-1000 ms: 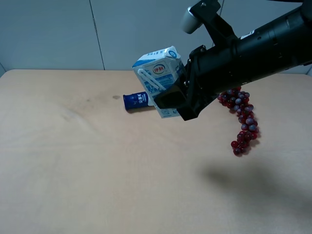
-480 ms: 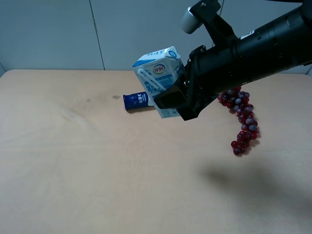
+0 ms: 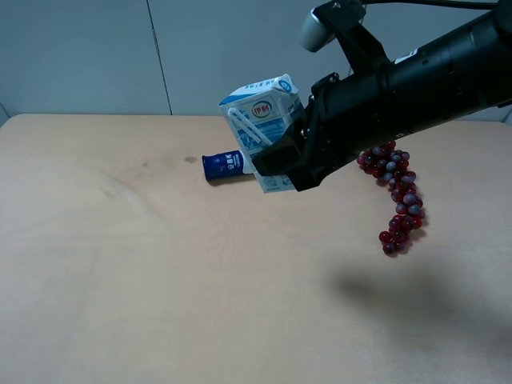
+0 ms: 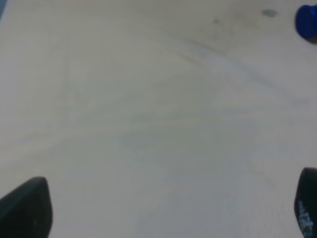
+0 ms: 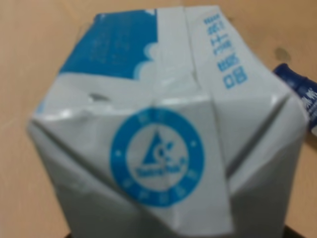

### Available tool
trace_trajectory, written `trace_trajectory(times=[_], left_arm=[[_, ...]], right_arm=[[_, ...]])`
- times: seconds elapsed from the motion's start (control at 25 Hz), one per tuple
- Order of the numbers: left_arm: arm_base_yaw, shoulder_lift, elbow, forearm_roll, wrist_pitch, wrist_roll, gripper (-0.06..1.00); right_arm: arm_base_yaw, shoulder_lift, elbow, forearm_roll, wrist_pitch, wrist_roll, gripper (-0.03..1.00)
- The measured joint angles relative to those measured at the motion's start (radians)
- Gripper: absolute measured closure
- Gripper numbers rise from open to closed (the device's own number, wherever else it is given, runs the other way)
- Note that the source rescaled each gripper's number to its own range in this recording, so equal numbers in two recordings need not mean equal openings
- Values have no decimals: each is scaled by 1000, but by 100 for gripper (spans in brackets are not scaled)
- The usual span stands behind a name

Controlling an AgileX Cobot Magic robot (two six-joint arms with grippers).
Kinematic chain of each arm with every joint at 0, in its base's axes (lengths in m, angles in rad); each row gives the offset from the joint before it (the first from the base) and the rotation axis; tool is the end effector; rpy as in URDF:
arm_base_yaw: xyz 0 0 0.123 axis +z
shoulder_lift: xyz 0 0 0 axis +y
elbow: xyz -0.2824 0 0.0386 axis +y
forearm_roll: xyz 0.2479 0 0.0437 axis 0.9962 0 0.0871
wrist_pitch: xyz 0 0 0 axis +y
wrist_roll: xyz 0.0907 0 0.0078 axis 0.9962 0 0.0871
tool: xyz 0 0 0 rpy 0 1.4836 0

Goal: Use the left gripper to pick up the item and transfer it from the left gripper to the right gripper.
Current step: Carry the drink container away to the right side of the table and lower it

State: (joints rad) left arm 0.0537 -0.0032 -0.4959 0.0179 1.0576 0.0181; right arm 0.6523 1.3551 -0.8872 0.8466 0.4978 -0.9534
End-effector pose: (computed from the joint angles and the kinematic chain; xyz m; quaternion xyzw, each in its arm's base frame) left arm -0.0048 0.0012 0.2763 -0.0155 0.8525 0.0277 0.5218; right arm 0.2041 0.1969 0.2778 -0.4273 0.7921 0.2571 0.3519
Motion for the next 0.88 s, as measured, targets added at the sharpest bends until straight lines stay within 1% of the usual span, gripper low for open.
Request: trace_trajectory(times=[0.16,0.28,0.64,0.76,0.88], left_arm=[[21,0,0,0,0,0,-3],[22,0,0,0,0,0,-3],[22,0,0,0,0,0,-3],[22,0,0,0,0,0,-3],[22,0,0,0,0,0,-3]], right_arm=[[0,2,0,-32,-14,107,97],[0,19,0,-107,-20,229,97],[0,162,0,-504,-2,711,97],[0,210,0,-621,14,847,97],[0,247,0,-706,39,941,97]])
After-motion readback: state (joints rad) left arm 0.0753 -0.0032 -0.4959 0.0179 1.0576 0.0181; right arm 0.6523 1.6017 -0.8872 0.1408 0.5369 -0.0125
